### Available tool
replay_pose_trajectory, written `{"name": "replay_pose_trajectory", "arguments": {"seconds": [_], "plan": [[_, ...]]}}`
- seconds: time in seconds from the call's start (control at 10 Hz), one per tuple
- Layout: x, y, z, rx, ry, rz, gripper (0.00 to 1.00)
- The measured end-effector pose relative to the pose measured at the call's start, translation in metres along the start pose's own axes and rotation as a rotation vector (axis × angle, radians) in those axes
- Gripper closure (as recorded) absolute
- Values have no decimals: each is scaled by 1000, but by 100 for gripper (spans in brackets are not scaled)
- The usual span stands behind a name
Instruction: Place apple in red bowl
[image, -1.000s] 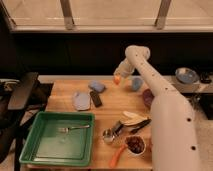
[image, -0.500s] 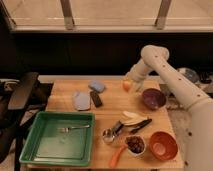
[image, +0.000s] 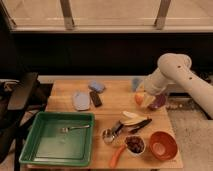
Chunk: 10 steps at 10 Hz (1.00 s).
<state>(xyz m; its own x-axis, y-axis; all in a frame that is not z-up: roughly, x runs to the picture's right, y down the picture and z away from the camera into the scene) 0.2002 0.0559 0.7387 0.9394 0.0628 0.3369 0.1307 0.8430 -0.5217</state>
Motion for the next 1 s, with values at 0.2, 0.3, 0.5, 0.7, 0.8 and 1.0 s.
{"name": "replay_pose_trajectory", "arguments": {"seconds": [0.2,0.3,0.5,0.7,0.8,1.0], "plan": [[-1,1,-1,-2,0,0,100],[-2,1,0,-2,-1,-2,100],[-1,1,-1,-2,0,0,100],[0,4,1,-4,2,9,100],[5,10,0,-4,4,28,100],[30,46,-3,-12,5,92,100]]}}
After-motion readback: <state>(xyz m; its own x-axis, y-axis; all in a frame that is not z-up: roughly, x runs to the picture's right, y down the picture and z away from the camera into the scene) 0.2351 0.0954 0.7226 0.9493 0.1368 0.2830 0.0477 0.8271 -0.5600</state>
